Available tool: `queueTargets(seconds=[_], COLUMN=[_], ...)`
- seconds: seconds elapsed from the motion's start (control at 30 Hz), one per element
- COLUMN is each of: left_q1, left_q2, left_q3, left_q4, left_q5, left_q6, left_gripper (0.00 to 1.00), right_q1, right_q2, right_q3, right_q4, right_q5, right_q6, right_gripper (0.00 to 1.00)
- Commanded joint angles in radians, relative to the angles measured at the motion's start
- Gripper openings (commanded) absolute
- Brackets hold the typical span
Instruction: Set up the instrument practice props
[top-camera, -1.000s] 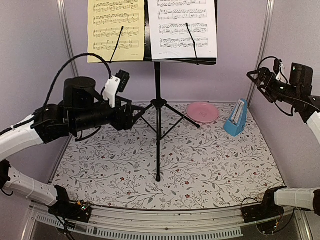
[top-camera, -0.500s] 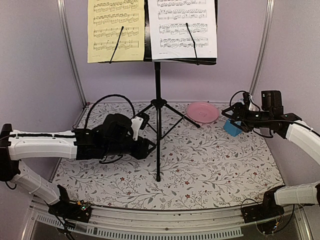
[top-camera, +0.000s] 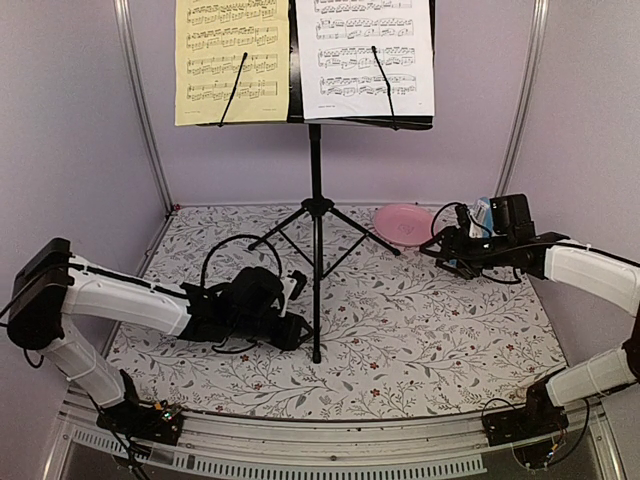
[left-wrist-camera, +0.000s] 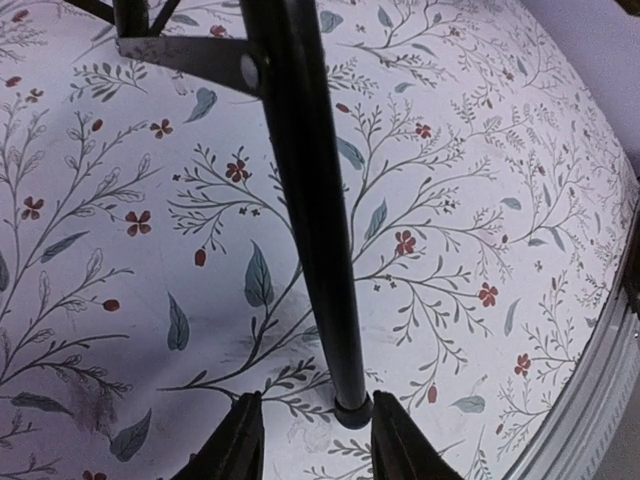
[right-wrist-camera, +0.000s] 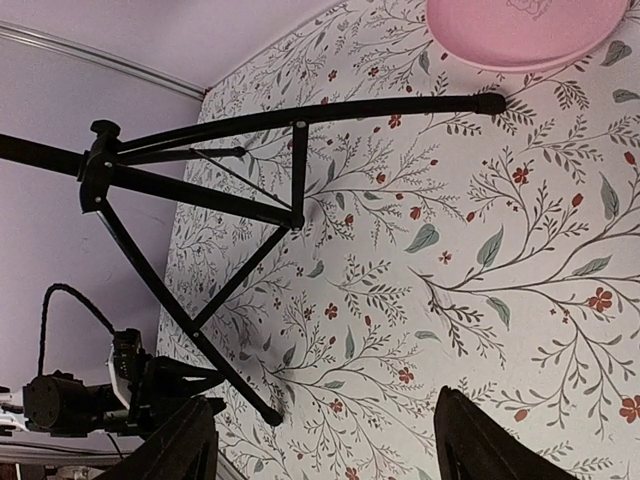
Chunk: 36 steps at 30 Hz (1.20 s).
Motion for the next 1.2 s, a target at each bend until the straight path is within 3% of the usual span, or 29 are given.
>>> queueTargets(seconds=[0.0,0.33,0.67,1.17], left_q1=[-0.006,0.003,0.056,0.151], left_q2=[0.056,0.199,0.246,0.332], left_q3=[0.023,0.090,0.123,0.233], left_q4=[0.090,0.148,0.124,0.049], left_q5=[0.032,0.052,0.009,-0.031], left_q6=[-0.009,-0.003,-0.029,-0.036], left_gripper=[0.36,0.29,0.00,0.00], right_q1=[0.007,0.026,0.031,0.031], right_q2=[0.038,0.178,0.203,0.188], right_q3=[0.008,0.104,0.138,0.148], right_q4=[0.075,0.098,0.102,0.076], right_q5=[-0.019,-0.030,-0.024,0.012], right_q6=[-0.013,-0.043,-0.043,-0.057], right_gripper=[0.75,0.66,0.62,0.62])
